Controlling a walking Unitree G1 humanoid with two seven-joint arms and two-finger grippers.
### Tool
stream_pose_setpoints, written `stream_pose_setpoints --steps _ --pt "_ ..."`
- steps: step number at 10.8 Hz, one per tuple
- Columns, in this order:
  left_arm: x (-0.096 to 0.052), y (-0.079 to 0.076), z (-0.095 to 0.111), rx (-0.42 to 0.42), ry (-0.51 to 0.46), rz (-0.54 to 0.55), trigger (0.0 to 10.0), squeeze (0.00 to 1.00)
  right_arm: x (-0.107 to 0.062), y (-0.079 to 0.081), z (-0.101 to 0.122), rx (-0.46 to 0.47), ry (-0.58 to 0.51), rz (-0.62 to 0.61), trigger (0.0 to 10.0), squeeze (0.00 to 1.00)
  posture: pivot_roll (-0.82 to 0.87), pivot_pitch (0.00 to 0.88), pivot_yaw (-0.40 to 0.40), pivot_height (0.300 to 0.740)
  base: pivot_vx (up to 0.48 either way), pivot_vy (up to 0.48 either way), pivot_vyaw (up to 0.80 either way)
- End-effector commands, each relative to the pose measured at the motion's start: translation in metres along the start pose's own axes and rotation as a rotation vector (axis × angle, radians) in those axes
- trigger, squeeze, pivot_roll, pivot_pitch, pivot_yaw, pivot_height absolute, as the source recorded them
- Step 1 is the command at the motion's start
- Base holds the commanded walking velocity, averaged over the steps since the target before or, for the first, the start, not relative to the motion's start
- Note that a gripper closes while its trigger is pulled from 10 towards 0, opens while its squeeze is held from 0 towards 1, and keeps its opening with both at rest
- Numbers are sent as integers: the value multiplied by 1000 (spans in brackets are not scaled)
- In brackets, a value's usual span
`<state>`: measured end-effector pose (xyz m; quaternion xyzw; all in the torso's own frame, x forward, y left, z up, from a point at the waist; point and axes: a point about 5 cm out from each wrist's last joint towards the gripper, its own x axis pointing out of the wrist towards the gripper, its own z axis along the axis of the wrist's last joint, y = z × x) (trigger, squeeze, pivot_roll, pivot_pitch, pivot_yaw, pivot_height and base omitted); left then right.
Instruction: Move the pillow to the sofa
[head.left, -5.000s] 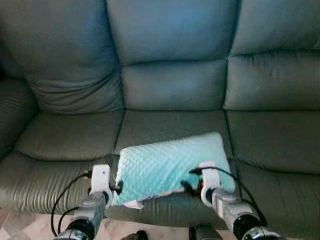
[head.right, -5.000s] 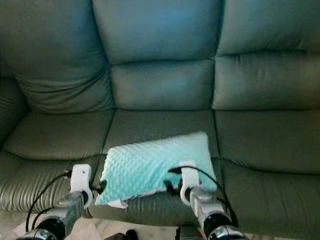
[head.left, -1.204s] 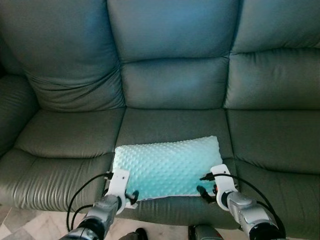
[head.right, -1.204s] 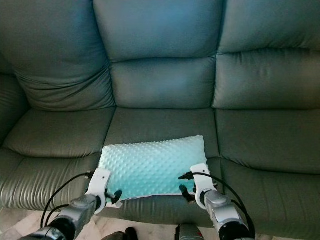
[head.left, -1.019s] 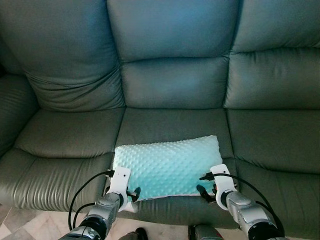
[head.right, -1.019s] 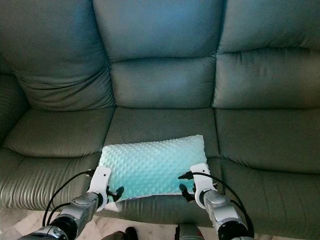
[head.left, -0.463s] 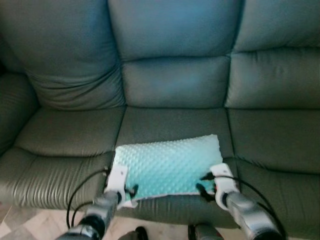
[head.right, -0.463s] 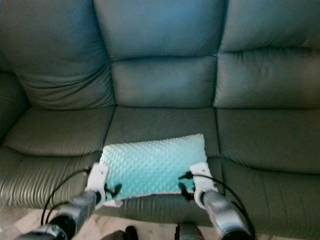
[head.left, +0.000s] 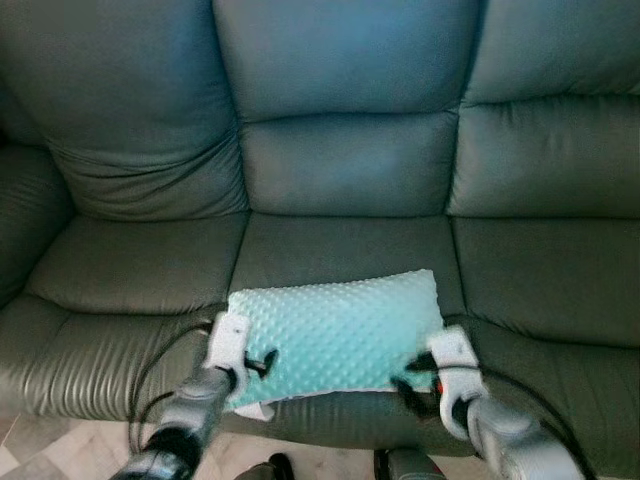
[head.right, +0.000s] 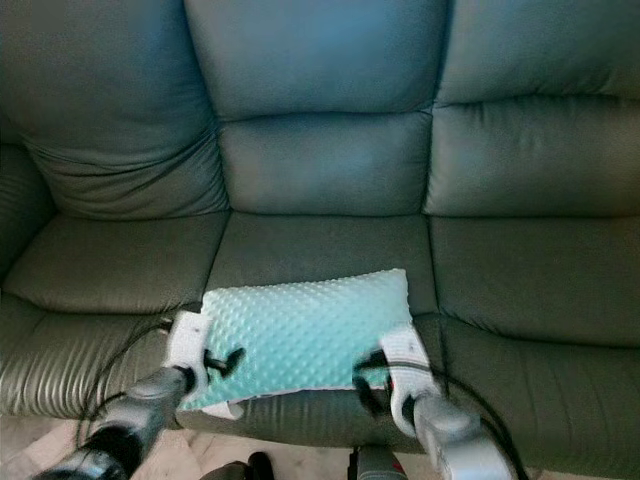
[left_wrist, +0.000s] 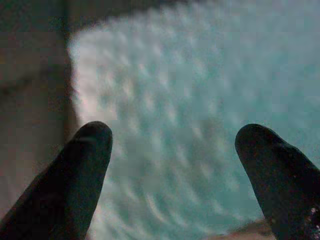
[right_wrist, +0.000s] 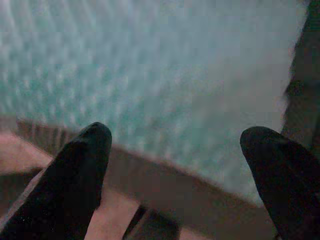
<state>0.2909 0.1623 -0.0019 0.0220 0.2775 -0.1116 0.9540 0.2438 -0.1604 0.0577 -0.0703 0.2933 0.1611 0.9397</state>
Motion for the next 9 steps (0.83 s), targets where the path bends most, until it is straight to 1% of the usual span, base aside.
stream_pose_setpoints --steps 1,2,3,4,5,6,7,8,9 --pt "-8 15 9 -18 -97 76 10000 0 0 10 20 -57 -100 30 10000 0 -295 125 110 740 0 0 0" --pt "-17 21 22 -26 -206 140 10000 0 4 12 35 -69 -176 38 10000 0 -285 107 104 740 0 0 0" --pt "-31 26 34 -45 -330 214 10000 0 9 14 46 -126 -243 40 10000 0 -265 78 95 740 0 0 0" --pt "-42 27 38 -63 -394 240 10000 0 12 14 51 -133 -276 32 10000 0 -259 67 93 740 0 0 0" --pt "-68 27 40 -89 -493 290 10000 0 12 5 59 -156 -372 -25 10000 0 -245 46 88 740 0 0 0" --pt "-81 27 32 -79 -516 320 10000 0 9 -3 59 -166 -416 -67 10000 0 -239 32 88 740 0 0 0" --pt "-89 29 26 -60 -517 349 10000 0 9 -6 58 -140 -436 -73 10000 0 -240 25 92 740 0 0 0" --pt "-97 34 17 -41 -497 405 10000 0 9 -11 58 -119 -457 -84 10000 0 -239 12 97 740 0 0 0" --pt "-102 39 18 -37 -502 448 10000 0 12 -13 59 -104 -464 -93 10000 0 -238 3 100 740 0 0 0"
